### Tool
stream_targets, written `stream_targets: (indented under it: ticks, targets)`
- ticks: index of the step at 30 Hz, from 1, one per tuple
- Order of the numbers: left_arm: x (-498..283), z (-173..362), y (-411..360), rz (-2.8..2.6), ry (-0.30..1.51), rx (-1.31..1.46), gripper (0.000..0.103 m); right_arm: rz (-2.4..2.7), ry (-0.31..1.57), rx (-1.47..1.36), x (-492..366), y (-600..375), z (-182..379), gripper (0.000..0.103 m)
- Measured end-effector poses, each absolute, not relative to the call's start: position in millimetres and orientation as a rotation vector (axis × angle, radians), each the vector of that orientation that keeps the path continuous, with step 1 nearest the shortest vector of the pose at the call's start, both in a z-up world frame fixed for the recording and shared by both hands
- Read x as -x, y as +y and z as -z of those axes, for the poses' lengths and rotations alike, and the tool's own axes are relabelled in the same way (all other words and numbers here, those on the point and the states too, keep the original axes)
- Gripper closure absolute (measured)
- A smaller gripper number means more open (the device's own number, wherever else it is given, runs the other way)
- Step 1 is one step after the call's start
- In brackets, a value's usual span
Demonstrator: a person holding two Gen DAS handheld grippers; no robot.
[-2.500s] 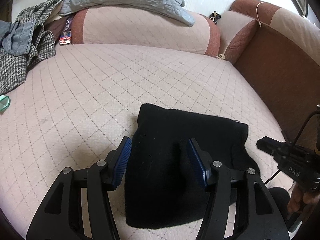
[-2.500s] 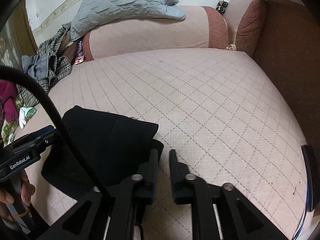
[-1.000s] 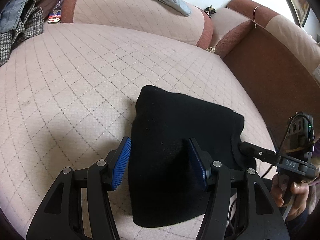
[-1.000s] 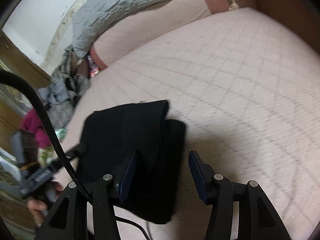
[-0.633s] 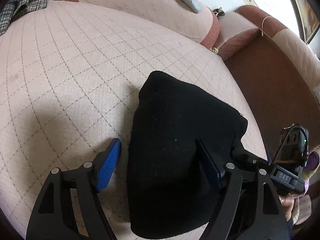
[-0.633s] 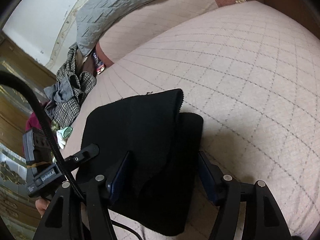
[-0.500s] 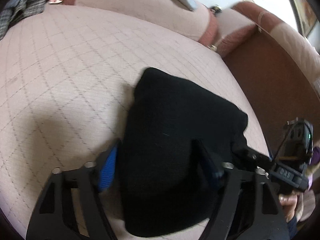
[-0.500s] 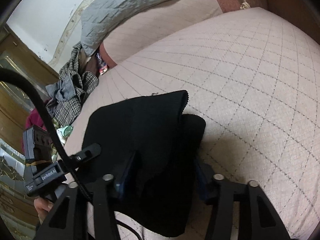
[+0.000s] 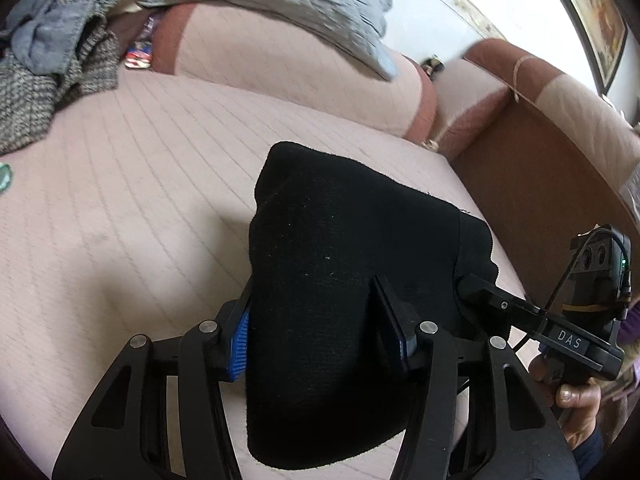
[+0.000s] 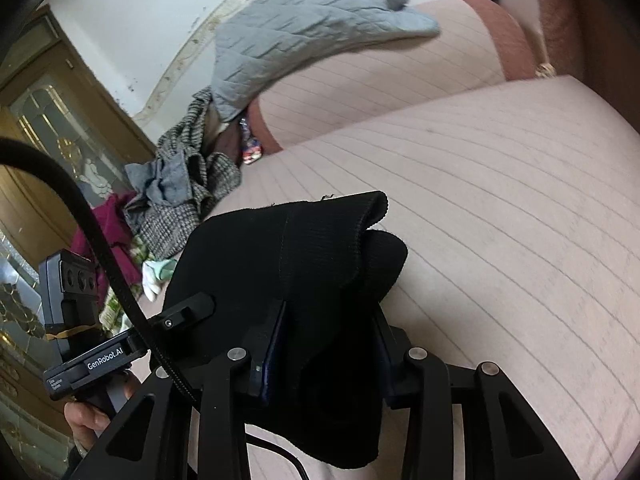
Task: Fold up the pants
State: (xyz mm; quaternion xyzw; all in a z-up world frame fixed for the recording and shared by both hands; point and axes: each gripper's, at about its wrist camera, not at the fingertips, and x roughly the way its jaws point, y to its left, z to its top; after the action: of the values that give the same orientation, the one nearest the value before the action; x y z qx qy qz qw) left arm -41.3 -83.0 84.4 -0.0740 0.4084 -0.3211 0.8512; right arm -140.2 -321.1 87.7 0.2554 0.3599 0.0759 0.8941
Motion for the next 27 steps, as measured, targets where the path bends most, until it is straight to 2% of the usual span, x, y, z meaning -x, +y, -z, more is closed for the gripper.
stream_targets:
  ticks: [5,10,13,15,17,27]
  targets:
    - [24,-73,-66,0.621,0.872,0.177,0.05,-0.18,0.766,-0.511,108,-299,-86,0.066]
    - [6,-40,-59,0.553,0.93,0.165,0.05,-0.178,0.821,-0.474,84,-288,-68,0.065]
    - [1,-27,-58,0.549,0.937,0.189,0.045,-0.148,0.894,-0.427,70,-283,-46,0.062]
    - [0,-25,-57,0.548,0.934,0.194,0.038,-0.137,0.885,-0.426,70,-285,-41,0.06]
    - [-1,-24,-55,0.539,0.94,0.209,0.034,-0.139,0.886,-0.437,71,-289,-40,0.056]
    - [24,-51,-51,0.427,0.849,0.126,0.034,-0.078,0.821,-0.296,95,-279,-77,0.056]
